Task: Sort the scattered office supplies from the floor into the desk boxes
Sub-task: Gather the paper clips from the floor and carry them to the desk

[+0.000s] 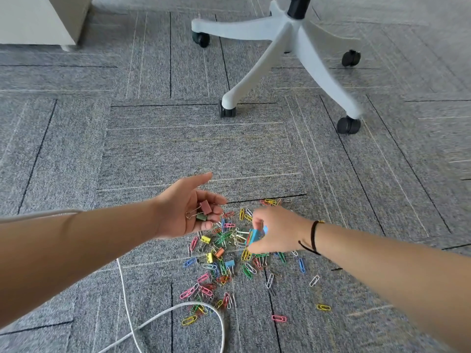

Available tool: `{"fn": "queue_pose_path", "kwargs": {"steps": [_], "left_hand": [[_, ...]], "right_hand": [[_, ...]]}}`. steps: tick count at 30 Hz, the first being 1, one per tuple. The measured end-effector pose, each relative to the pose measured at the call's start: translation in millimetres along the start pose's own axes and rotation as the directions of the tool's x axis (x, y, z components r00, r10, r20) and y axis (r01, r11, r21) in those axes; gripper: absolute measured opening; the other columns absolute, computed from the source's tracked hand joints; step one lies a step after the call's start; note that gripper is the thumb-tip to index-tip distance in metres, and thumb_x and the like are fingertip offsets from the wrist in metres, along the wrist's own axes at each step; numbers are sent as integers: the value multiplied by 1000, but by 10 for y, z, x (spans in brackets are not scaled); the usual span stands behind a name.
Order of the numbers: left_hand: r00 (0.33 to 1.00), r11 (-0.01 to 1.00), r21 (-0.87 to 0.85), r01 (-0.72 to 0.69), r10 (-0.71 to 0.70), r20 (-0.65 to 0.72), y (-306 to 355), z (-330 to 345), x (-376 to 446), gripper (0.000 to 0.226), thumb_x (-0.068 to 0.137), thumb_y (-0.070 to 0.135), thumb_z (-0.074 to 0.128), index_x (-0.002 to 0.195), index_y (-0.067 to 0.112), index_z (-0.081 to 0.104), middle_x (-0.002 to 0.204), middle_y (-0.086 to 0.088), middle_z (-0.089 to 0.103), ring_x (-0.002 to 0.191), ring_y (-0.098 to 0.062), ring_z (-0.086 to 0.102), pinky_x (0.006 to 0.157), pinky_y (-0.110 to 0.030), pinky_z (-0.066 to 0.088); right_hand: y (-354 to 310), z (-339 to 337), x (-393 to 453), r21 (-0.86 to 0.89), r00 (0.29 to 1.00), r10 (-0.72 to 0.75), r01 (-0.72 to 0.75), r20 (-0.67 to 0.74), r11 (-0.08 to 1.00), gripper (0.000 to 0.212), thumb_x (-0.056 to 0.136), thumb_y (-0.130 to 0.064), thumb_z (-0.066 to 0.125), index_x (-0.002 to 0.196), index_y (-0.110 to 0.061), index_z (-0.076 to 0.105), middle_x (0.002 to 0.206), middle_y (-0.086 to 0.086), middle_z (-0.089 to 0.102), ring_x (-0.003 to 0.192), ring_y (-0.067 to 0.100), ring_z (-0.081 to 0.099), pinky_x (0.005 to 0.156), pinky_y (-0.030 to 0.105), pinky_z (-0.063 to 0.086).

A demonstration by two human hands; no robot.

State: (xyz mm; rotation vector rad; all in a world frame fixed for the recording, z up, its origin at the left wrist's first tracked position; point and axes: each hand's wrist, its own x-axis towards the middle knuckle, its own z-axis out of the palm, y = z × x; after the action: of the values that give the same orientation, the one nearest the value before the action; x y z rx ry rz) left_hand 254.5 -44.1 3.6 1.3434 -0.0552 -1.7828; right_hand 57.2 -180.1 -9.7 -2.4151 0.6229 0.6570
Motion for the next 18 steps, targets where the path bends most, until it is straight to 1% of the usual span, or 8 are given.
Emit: {"fn": "queue_pose_path", "kwargs": {"steps": [2,3,7,8,10,14,16,18], "left_hand": [[1000,1000,3,3,-3,-1,-1,6,5,59,96,56,44,103,1,65,80,-11,64,66,-21,58,63,-31,45],[1000,1000,8,4,-4,-3,-3,8,5,59,96,56,44,102,2,65,80,-11,64,66,-21,58,62,-31,45],[1000,1000,12,9,-9,1,-9,5,-2,59,97,57,43,99,3,66,79,-11,65,65,-20,59,61,-30,46],[1000,1000,13,10,-10,1,-10,-1,-3,59,98,56,42,100,3,66,80,-11,65,65,-20,59,61,-30,46],[1000,1000,22,11,-10,-9,-13,-8,-3,57,99,55,43,100,3,66,80,-11,65,66,-20,59,61,-30,47],[999,998,59,23,-20,-39,-26,5,-5,45,92,46,54,99,3,66,78,-9,64,64,-19,59,57,-28,49],[999,997,73,27,-25,-33,-37,4,1,40,89,42,58,98,4,66,77,-8,64,64,-18,59,57,-27,49],[1000,996,85,25,-24,-18,-46,4,7,33,92,36,57,98,4,66,76,-8,64,64,-18,58,59,-27,47]], "right_hand": [[42,-85,6,-205,999,-46,43,-12,978,39,71,-47,75,88,-22,50,76,-8,54,66,14,47,55,28,36],[51,-117,3,-259,998,-62,56,-17,964,39,71,-47,74,87,-22,48,71,-8,50,62,14,44,54,29,35],[63,-180,12,-264,996,-86,77,-22,961,40,71,-42,73,85,-23,41,67,-7,45,58,15,39,53,30,32],[64,-188,16,-208,996,-78,69,-34,976,40,71,-41,75,85,-24,41,70,-7,46,60,14,40,54,30,33],[67,-204,25,-20,995,-49,47,-86,999,39,70,-36,79,84,-25,44,76,-7,50,64,13,41,57,31,35],[26,-233,27,308,990,26,18,-140,951,39,69,-27,87,90,-16,55,81,-5,55,62,8,43,57,24,36],[-15,-247,32,515,989,77,0,-130,857,40,67,-23,90,89,-15,57,82,5,61,64,11,48,59,25,41],[-66,-264,35,736,988,119,-10,-96,677,40,69,-17,90,89,-14,56,76,9,61,54,10,45,50,24,38]]}}
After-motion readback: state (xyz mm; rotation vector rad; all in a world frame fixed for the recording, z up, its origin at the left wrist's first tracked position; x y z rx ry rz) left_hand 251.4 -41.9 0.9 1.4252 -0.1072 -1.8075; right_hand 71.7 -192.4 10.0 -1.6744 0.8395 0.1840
